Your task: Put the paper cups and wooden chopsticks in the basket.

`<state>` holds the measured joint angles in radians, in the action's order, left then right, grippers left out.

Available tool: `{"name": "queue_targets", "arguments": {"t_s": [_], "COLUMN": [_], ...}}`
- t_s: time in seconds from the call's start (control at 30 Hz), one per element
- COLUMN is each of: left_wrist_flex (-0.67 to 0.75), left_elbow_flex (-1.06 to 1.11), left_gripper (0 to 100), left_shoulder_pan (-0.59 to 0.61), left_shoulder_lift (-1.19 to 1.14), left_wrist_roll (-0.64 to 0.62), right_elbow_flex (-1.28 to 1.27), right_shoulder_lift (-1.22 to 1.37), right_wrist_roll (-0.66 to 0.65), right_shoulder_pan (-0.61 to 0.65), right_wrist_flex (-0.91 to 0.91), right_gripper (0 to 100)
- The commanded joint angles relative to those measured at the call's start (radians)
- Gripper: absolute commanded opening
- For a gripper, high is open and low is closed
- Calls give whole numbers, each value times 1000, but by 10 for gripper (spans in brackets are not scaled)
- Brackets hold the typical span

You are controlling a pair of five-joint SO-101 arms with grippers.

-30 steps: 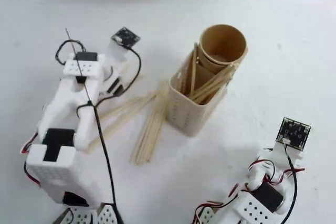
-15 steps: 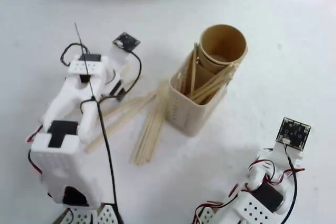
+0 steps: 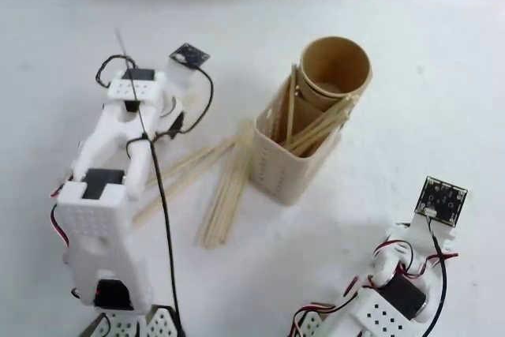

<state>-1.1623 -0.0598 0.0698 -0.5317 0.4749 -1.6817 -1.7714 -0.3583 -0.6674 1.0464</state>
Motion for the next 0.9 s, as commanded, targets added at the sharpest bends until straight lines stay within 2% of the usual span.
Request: {"name": "queue_targets", "arguments": {"t_s": [0.0, 0.27, 0.37, 0.5, 0.6, 0.7, 0.87], "left_wrist_flex": [-15, -92, -112, -107, -17, 140, 339], "left_elbow_flex": [-41, -37, -37, -38, -35, -35, -35], "left_gripper": [22, 22, 22, 22, 23, 23, 24], "left_shoulder_pan": [13, -88, -202, -410, -578, -704, -766], "left_shoulder_lift": [179, 599, 805, 1058, 1168, 1182, 1109], "left_wrist_roll": [-38, -84, -107, -138, -141, -143, -166], "right_elbow_flex": [-11, -11, -11, -11, -11, -11, -11], "right_shoulder_lift": [4, 4, 4, 4, 4, 4, 4], "right_wrist_roll": [-8, -8, -8, -8, -8, -8, -8], "right_shoulder_pan": [-1, -1, -1, -1, -2, -2, -4], "right_wrist_flex": [2, 2, 2, 2, 2, 2, 2], "right_gripper": [18, 18, 18, 18, 18, 18, 18]}}
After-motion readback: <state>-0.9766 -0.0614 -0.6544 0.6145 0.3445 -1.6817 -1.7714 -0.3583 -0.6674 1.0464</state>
